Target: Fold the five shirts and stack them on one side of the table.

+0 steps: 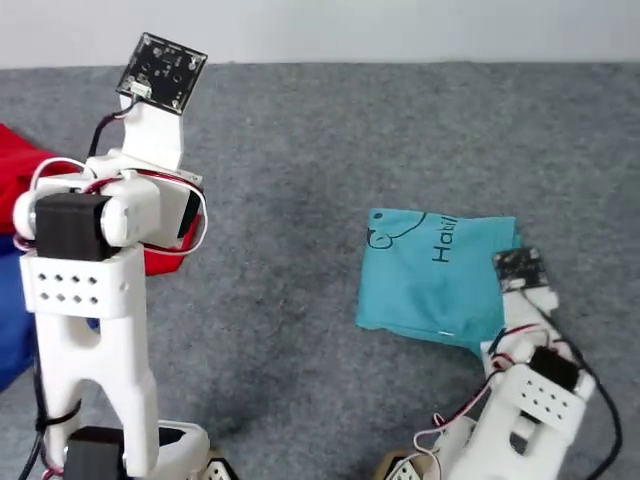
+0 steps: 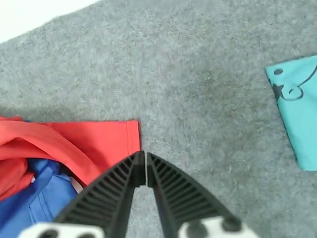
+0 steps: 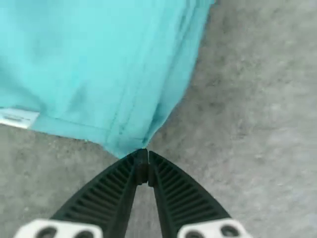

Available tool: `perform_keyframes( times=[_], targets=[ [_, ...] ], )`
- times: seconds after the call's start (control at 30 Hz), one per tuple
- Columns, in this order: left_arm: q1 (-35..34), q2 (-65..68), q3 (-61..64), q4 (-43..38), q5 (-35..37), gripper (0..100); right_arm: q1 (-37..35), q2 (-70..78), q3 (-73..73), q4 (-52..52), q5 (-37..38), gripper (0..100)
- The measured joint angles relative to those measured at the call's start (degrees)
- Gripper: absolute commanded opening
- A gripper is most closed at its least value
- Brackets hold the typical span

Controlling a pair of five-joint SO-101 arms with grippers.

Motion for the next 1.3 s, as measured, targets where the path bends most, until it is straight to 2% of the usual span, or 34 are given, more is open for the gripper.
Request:
perform_keyframes(
  times=[0.13, 0.23, 0.4, 0.53, 0.67, 0.93, 1.3],
  targets=[
    [0.00, 0.00, 0.53, 0.00, 0.00, 2, -3.16, 0.00, -9.32, 1.93, -4.48, 1.5],
    [0.00, 0.00, 0.53, 0.00, 0.00, 2, -8.70, 0.44, -12.04, -1.58, -6.33, 1.5],
    [0.00, 0.00, 0.53, 0.00, 0.00, 2, -17.58, 0.53, -9.76, -16.88, -6.77, 1.5],
    [0.00, 0.00, 0.53, 0.00, 0.00, 2, -19.87, 4.57, -6.33, -29.01, -6.77, 1.5],
    [0.00, 0.00, 0.53, 0.00, 0.00, 2, -20.13, 13.54, -7.03, -33.67, -6.77, 1.5],
    [0.00, 0.00, 0.53, 0.00, 0.00, 2, -19.60, 33.93, -19.16, -34.99, -6.77, 1.4],
    [0.00, 0.00, 0.70, 0.00, 0.00, 2, -9.76, 53.10, -26.64, -34.99, -6.86, 1.3]
  ],
)
